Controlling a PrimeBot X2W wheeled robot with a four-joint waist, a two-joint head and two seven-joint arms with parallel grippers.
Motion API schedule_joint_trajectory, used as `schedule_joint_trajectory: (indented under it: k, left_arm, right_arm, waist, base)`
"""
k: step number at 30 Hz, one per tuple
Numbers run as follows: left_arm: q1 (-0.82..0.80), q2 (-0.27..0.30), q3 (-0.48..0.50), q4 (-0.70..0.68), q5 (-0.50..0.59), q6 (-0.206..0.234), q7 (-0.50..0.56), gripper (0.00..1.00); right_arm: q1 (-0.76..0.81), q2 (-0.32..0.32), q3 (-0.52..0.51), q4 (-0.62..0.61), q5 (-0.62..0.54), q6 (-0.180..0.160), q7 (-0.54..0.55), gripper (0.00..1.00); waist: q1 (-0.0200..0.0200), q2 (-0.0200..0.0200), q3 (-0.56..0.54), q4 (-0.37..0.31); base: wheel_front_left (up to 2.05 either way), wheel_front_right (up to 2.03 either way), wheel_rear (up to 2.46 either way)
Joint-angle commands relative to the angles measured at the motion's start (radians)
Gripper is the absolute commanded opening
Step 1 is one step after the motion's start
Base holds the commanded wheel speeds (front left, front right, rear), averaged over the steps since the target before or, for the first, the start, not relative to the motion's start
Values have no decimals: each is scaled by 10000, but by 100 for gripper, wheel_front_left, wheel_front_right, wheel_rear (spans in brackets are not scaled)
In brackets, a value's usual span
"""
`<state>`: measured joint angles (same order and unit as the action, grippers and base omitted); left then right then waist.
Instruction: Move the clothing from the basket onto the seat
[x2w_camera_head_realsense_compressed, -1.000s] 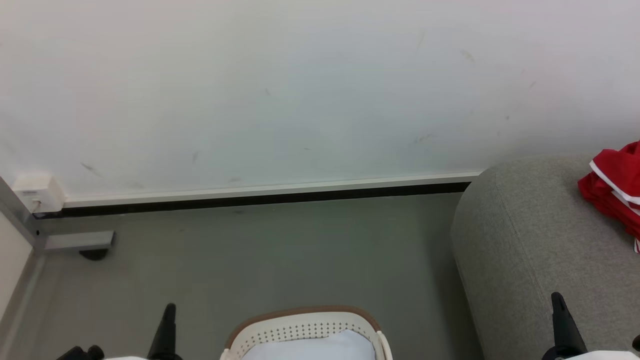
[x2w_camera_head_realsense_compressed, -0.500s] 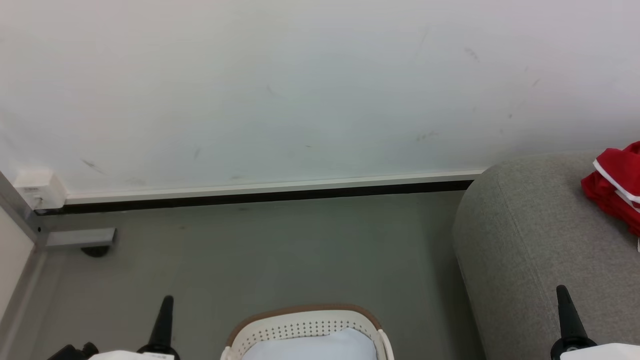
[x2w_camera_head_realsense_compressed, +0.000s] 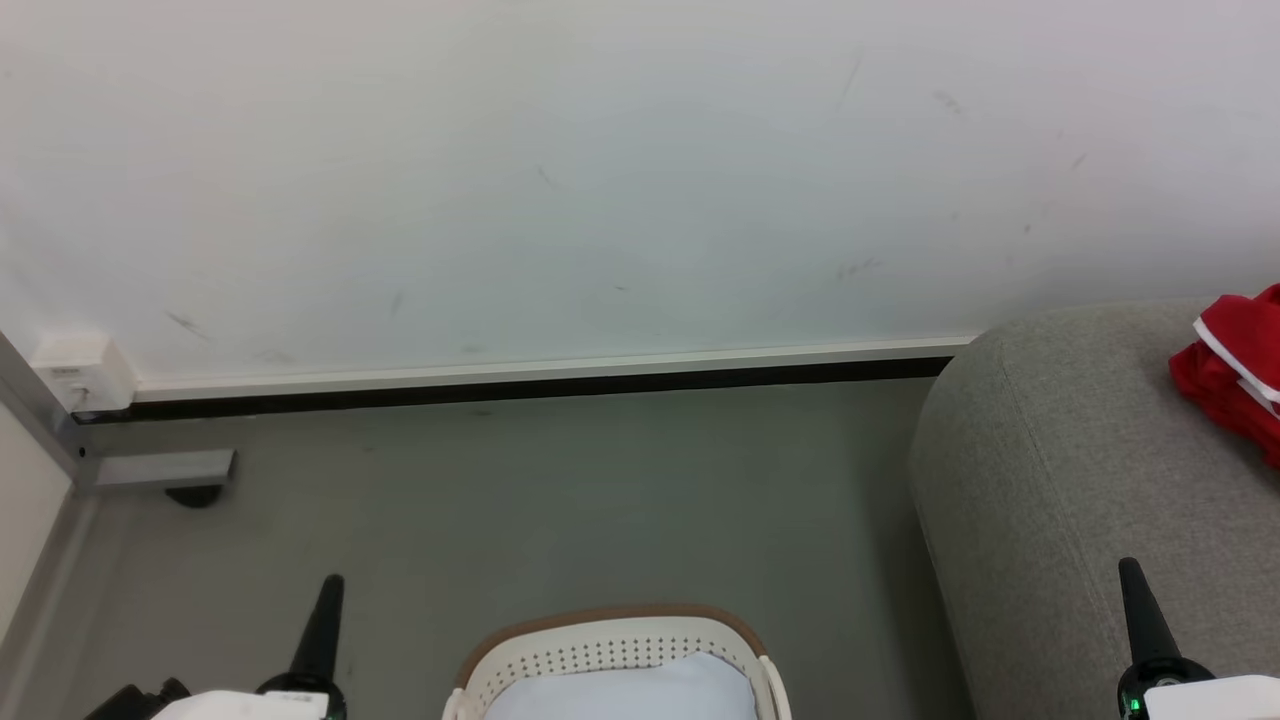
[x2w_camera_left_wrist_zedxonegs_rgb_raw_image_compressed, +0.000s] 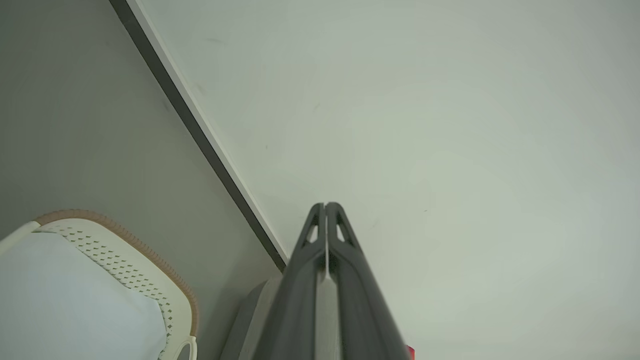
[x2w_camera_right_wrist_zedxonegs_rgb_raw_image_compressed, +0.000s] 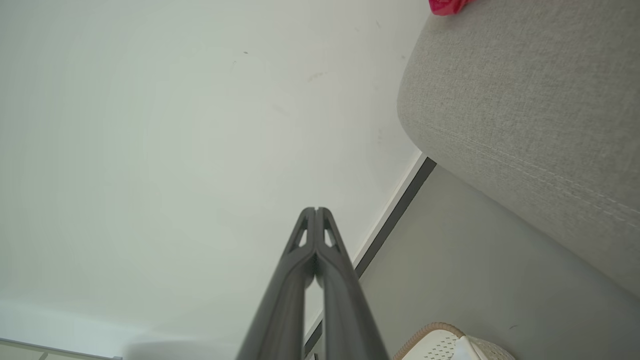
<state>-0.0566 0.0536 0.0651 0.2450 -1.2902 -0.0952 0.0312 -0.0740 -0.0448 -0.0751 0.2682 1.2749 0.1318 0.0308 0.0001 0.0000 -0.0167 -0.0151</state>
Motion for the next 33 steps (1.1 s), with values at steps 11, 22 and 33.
schedule_joint_trajectory:
  k: [11,22,33]
  left_arm:
    - [-292,19,201,-43,-1109,-156,300,0]
    - [-406,3,332,-24,-1954,-246,507,0]
    - [-496,-12,440,-8,-2678,-314,700,0]
  right_arm:
    - [-238,-79,-162,-138,1145,-15,293,0]
    - [-293,-83,-256,-195,2047,-17,500,0]
    - [-336,-85,-345,-238,2766,-19,702,0]
  waist:
    - [-1,0,53,41]
    - [-1,0,105,80]
    - [-1,0,152,116]
  base:
    - [0,0,0]
    - [0,0,0]
    - [0,0,0]
